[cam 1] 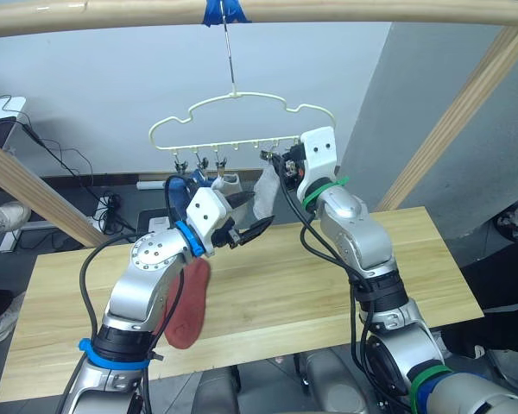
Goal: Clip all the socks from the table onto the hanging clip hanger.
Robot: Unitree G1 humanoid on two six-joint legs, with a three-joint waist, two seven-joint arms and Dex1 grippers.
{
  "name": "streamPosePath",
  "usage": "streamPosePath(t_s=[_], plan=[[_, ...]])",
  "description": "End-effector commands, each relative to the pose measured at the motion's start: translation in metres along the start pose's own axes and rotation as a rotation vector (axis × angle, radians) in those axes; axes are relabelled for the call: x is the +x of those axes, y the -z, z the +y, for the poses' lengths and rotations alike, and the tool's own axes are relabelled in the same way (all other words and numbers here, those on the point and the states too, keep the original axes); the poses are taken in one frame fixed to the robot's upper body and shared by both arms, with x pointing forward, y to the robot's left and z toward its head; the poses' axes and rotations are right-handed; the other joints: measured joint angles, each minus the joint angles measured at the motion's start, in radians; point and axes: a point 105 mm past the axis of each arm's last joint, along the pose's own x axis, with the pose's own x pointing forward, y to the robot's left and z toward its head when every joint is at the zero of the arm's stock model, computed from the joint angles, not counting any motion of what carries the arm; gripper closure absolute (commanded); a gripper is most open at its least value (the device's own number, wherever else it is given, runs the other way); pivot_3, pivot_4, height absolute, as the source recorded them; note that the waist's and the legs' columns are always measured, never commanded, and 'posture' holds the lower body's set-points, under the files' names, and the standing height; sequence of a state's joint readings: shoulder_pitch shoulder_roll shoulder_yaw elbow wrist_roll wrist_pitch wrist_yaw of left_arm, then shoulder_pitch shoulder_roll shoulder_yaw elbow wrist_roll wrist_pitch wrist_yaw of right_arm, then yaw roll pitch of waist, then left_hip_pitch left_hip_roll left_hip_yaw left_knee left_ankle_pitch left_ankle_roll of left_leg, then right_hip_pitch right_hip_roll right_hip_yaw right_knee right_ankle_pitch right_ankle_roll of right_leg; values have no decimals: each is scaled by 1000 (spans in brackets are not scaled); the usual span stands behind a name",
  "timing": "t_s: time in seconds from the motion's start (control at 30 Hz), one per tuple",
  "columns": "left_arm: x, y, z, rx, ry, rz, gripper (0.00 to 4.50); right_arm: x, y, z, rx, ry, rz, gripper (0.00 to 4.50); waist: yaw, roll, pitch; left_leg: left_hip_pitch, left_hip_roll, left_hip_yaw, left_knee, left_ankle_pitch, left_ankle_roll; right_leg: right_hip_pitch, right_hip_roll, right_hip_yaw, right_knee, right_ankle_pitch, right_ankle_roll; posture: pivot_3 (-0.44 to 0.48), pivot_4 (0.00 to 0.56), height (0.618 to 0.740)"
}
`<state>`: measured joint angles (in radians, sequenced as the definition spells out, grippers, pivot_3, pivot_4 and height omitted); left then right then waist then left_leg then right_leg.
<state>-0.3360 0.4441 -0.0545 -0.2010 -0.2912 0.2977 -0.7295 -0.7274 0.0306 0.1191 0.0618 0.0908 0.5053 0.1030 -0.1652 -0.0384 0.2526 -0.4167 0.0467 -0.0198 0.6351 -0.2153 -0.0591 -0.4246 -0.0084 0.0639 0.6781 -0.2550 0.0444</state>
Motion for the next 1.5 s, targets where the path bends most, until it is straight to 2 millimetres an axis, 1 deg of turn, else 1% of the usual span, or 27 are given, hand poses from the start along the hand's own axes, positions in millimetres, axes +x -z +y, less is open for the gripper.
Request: streamPosePath(t_s=[0.03, 0.13, 0.2, 0.23, 0.3, 0.37, 0.6, 0.73, 0.8, 0.83, 0.9, 0.97, 1.03, 1.1, 1.23, 1.3, 1.4, 1.5], plan=[[0, -13, -2, 45, 9, -35, 1107, 1, -20, 2, -14, 2, -77, 1841, 0, 0, 0, 0, 0, 0, 0, 0, 0, 0, 0, 0, 0, 0, 0, -177, 200, 740], [0, -13, -2, 45, 9, -35, 1107, 1, -20, 1, -13, 5, -78, 2405, 0, 0, 0, 0, 0, 0, 0, 0, 0, 0, 0, 0, 0, 0, 0, -177, 200, 740], [0, -14, -2, 45, 9, -36, 1107, 1, -20, 1, -13, 5, -79, 3098, 0, 0, 0, 0, 0, 0, 0, 0, 0, 0, 0, 0, 0, 0, 0, -177, 200, 740], [0, -14, -2, 45, 9, -36, 1107, 1, -20, 1, -13, 5, -80, 3514, 0, 0, 0, 0, 0, 0, 0, 0, 0, 0, 0, 0, 0, 0, 0, -177, 200, 740], [0, -14, -2, 45, 8, -36, 1107, 2, -20, 1, -13, 4, -81, 4106, 0, 0, 0, 0, 0, 0, 0, 0, 0, 0, 0, 0, 0, 0, 0, -177, 200, 740], [0, -13, -3, 45, 7, -35, 1107, 2, -20, 2, -13, 2, -83, 4364, 0, 0, 0, 0, 0, 0, 0, 0, 0, 0, 0, 0, 0, 0, 0, -173, 195, 740], [-4, -11, -2, 21, -17, -31, 1107, 2, -21, 2, -17, -3, -85, 4369, 0, 0, 0, 0, 0, 0, 0, 0, 0, 0, 0, 0, 0, 0, 0, -173, 195, 740], [-12, 0, 2, 11, -94, 2, 1107, 2, -21, 2, -18, -4, -86, 4369, 0, 0, 0, 0, 0, 0, 0, 0, 0, 0, 0, 0, 0, 0, 0, -175, 196, 740], [-18, 10, 4, 8, -144, 39, 1107, 2, -21, 2, -18, -5, -86, 4369, 0, 0, 0, 0, 0, 0, 0, 0, 0, 0, 0, 0, 0, 0, 0, -173, 197, 740], [-22, 16, 5, -1, -179, 60, 956, 2, -21, 2, -18, -6, -86, 4369, 0, 0, 0, 0, 0, 0, 0, 0, 0, 0, 0, 0, 0, 0, 0, -172, 198, 740], [-32, 35, 8, -29, -262, 126, 592, 1, -21, 2, -17, -9, -86, 4369, 0, 0, 0, 0, 0, 0, 0, 0, 0, 0, 0, 0, 0, 0, 0, -170, 199, 740], [-45, 56, 7, -60, -332, 205, 7, 1, -21, 2, -17, -13, -85, 4369, 0, 0, 0, 0, 0, 0, 0, 0, 0, 0, 0, 0, 1, 0, 0, -168, 201, 740], [-56, 76, 6, -93, -397, 283, 0, 1, -21, 3, -16, -17, -83, 4369, 1, 0, 0, 0, 0, 0, 0, 0, 0, 0, 0, 0, 0, 0, 0, -167, 204, 740], [-63, 92, 7, -142, -464, 333, 0, 1, -21, 3, -16, -21, -81, 4369, 2, 0, 0, 0, 0, 0, 0, 0, 0, 0, 0, 0, 1, 0, 0, -162, 211, 740], [-68, 123, 8, -285, -542, 406, 0, 0, -20, 5, -17, -32, -72, 4369, 7, 0, 0, 0, 0, -1, 3, 0, 0, 0, 0, -1, 2, 0, 0, -162, 217, 740], [-72, 135, 12, -311, -586, 442, 0, 0, -19, 5, -18, -35, -69, 4369, 9, 0, 0, 0, 0, -1, 5, 0, 0, 1, 0, -1, 2, 0, 0, -165, 222, 740], [-76, 143, 19, -344, -664, 459, 0, -1, -19, 4, -21, -35, -63, 4369, 10, 0, 0, 0, 0, -1, 5, 0, 0, 1, 0, -1, 2, 0, 0, -177, 230, 740], [-80, 144, 21, -368, -720, 448, 0, -3, -18, 3, -24, -35, -56, 4369, 11, 0, 0, 0, 0, -1, 5, 0, 0, 1, 0, -1, 2, 0, 0, -184, 233, 740]])
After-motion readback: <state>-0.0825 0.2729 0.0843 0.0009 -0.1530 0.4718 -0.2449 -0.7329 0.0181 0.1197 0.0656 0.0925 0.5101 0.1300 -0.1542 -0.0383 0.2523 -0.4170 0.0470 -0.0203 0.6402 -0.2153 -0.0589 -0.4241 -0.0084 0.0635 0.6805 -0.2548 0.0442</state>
